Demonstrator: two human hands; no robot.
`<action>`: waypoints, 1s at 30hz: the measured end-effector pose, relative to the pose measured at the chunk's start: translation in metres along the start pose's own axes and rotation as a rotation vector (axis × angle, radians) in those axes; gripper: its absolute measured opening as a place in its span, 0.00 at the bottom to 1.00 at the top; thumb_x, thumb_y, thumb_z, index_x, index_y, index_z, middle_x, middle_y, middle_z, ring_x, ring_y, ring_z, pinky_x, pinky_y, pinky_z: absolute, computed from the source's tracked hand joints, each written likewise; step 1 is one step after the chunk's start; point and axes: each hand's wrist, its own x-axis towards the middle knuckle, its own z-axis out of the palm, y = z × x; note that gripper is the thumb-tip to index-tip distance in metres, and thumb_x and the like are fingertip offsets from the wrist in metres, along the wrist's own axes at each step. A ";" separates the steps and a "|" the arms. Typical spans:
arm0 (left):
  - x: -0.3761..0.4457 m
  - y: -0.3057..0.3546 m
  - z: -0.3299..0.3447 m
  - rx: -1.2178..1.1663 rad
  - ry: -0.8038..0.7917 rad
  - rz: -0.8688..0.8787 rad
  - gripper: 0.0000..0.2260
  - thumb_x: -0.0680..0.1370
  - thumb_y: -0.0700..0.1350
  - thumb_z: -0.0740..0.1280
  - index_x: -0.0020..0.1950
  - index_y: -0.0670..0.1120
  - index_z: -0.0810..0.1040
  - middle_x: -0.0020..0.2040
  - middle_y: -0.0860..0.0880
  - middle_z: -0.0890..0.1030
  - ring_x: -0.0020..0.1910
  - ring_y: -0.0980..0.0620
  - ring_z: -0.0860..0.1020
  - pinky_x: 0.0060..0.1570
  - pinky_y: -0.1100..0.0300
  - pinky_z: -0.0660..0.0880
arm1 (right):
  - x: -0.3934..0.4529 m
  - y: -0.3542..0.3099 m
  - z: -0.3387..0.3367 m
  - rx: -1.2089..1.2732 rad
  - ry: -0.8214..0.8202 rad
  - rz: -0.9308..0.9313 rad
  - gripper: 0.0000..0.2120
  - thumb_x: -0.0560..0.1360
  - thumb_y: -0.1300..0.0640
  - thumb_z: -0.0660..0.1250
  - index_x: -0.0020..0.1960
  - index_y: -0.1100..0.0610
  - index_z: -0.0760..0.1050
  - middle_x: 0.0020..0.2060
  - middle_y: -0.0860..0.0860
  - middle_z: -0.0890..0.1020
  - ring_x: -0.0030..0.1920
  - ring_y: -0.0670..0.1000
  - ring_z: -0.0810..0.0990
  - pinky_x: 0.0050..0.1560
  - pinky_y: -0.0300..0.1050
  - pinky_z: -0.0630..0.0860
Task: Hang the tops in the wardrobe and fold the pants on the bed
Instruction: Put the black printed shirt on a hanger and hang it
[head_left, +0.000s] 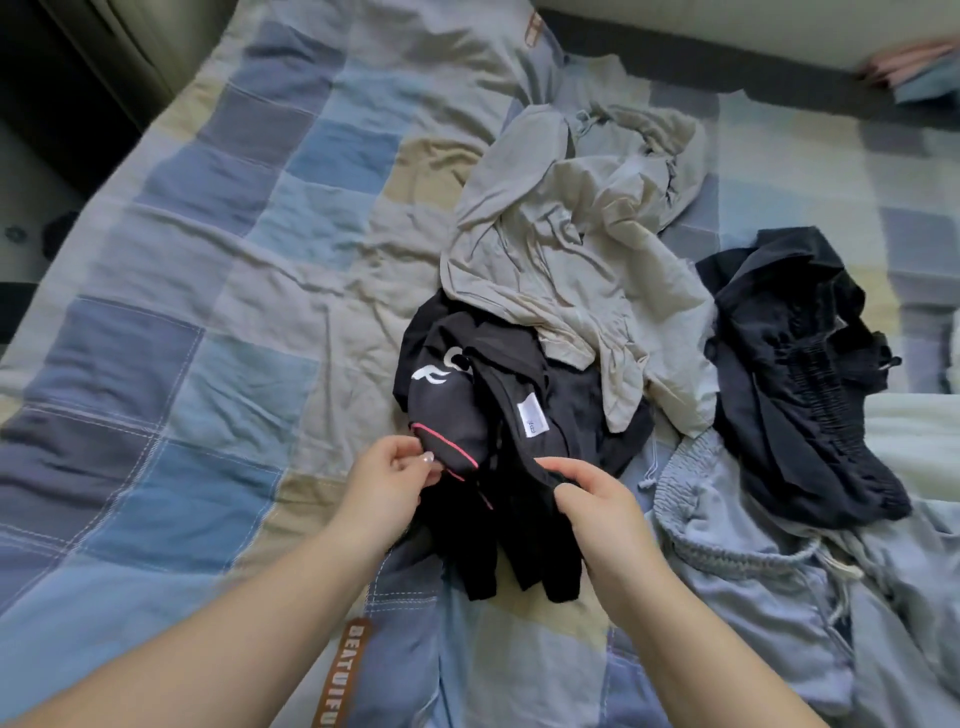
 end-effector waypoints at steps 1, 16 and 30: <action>-0.011 0.005 0.001 0.034 -0.020 0.030 0.09 0.78 0.36 0.65 0.58 0.42 0.74 0.45 0.47 0.81 0.45 0.54 0.80 0.41 0.68 0.73 | -0.011 -0.011 -0.009 -0.004 -0.027 -0.020 0.23 0.70 0.66 0.57 0.45 0.42 0.82 0.32 0.51 0.79 0.34 0.51 0.71 0.38 0.44 0.67; -0.229 0.137 0.036 0.883 -0.141 1.089 0.09 0.69 0.46 0.76 0.45 0.46 0.79 0.62 0.50 0.78 0.70 0.48 0.69 0.65 0.51 0.66 | -0.219 -0.173 -0.172 -0.544 -0.255 -0.535 0.20 0.70 0.66 0.58 0.35 0.42 0.78 0.26 0.44 0.75 0.23 0.43 0.66 0.25 0.37 0.62; -0.367 0.203 0.085 0.975 -0.155 1.428 0.28 0.71 0.50 0.75 0.69 0.49 0.70 0.67 0.48 0.73 0.66 0.51 0.71 0.65 0.55 0.69 | -0.372 -0.224 -0.317 -0.479 -0.110 -0.837 0.22 0.69 0.69 0.56 0.35 0.43 0.78 0.27 0.39 0.78 0.22 0.42 0.66 0.23 0.33 0.62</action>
